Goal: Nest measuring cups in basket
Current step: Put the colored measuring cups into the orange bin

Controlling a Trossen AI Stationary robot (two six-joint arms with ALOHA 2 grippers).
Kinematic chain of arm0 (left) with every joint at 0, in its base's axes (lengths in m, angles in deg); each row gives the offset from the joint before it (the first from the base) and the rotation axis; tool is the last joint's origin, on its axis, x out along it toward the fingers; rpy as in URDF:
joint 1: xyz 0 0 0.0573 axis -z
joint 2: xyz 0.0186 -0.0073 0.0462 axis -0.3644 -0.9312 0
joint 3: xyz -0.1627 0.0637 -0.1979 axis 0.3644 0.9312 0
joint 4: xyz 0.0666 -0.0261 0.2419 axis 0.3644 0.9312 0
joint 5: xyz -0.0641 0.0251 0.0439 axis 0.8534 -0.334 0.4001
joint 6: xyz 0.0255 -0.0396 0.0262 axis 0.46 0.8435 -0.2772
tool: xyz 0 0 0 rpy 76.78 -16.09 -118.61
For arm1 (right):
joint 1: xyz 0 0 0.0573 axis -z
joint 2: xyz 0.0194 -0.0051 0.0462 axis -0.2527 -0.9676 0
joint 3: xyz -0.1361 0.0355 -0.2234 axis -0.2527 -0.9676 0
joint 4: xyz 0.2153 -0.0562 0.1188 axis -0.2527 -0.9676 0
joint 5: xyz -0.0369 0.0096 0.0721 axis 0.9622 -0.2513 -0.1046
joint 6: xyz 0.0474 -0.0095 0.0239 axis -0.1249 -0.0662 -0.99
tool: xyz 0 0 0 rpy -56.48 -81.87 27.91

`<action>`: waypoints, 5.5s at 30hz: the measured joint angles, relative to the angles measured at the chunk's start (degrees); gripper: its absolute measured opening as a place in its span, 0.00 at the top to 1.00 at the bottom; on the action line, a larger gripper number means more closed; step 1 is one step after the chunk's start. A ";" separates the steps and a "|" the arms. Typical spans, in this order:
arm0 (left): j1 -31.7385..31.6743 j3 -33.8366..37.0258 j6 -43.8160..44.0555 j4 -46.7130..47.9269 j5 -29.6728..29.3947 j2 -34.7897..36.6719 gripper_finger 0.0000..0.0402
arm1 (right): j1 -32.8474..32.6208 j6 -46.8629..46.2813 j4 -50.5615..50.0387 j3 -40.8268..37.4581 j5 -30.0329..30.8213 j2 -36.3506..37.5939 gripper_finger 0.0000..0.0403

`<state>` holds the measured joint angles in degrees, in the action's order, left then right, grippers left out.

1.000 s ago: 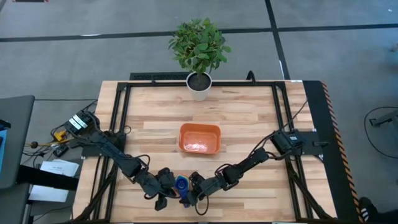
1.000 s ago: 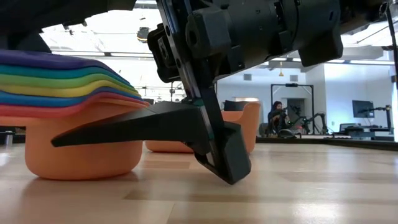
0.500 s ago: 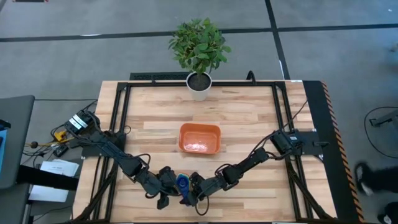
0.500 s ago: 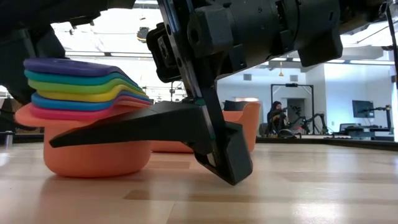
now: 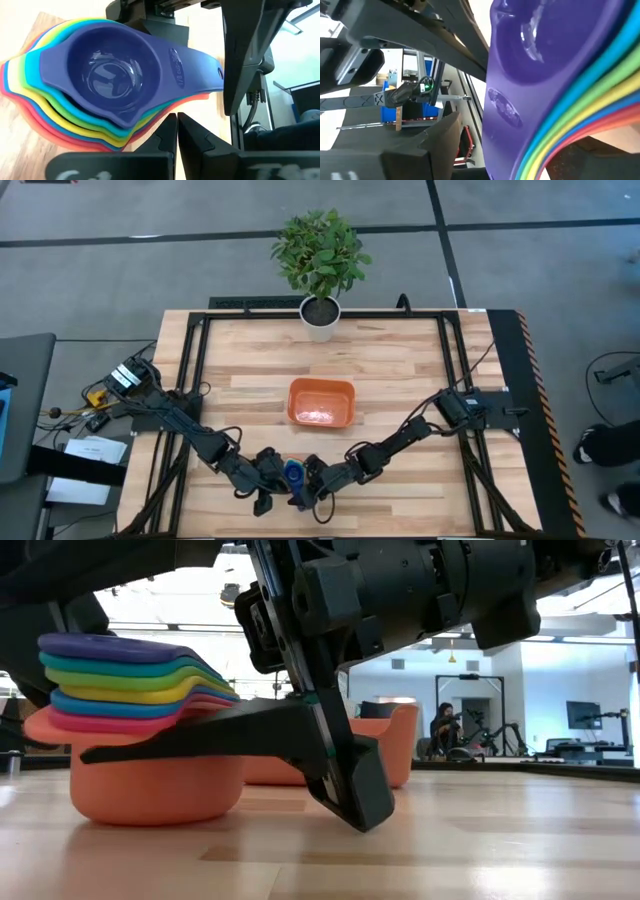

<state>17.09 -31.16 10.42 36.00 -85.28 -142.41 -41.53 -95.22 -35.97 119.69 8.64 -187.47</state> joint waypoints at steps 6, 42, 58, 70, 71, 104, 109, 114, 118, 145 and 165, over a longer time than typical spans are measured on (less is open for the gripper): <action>0.00 0.00 0.39 0.04 0.02 0.00 1.00 | 0.00 0.45 2.64 -0.01 0.02 0.04 0.41; 0.41 0.02 -0.47 2.22 0.20 4.97 1.00 | -0.17 2.21 8.13 -0.09 0.54 0.04 0.76; 0.31 0.02 0.41 27.94 -11.73 26.25 1.00 | -0.48 3.04 23.58 -3.75 6.40 0.02 0.76; -0.33 0.02 -2.01 30.59 -13.38 27.51 1.00 | -1.69 2.85 51.37 -17.65 21.67 0.04 0.76; -0.41 0.02 -2.02 30.61 -13.41 27.52 1.00 | -1.70 3.09 52.60 -18.38 22.31 0.11 0.76; -0.74 0.02 -1.85 32.15 -17.38 27.52 1.00 | 7.38 7.45 32.96 -33.79 25.16 19.31 0.76; -0.74 0.02 -1.79 32.41 -16.94 27.50 1.00 | 8.55 7.80 38.94 -29.07 23.72 15.35 0.76; -0.86 0.02 -1.92 32.81 -17.11 27.50 1.00 | 7.96 10.62 37.32 -25.50 23.94 15.06 0.76; -1.59 0.02 -1.95 33.91 -17.27 27.50 1.00 | 7.70 10.85 31.27 -23.39 26.27 15.06 0.76; -8.51 0.02 -10.26 35.54 -15.85 27.50 1.00 | 12.82 -2.57 20.53 -18.76 26.35 13.04 0.76; -10.23 0.00 -9.66 36.50 -12.46 27.65 1.00 | 11.74 8.36 43.16 -11.28 29.75 -2.49 0.76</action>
<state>6.86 -31.16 0.76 72.51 -97.74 -114.76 -29.79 -86.85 7.19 108.41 38.39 -189.96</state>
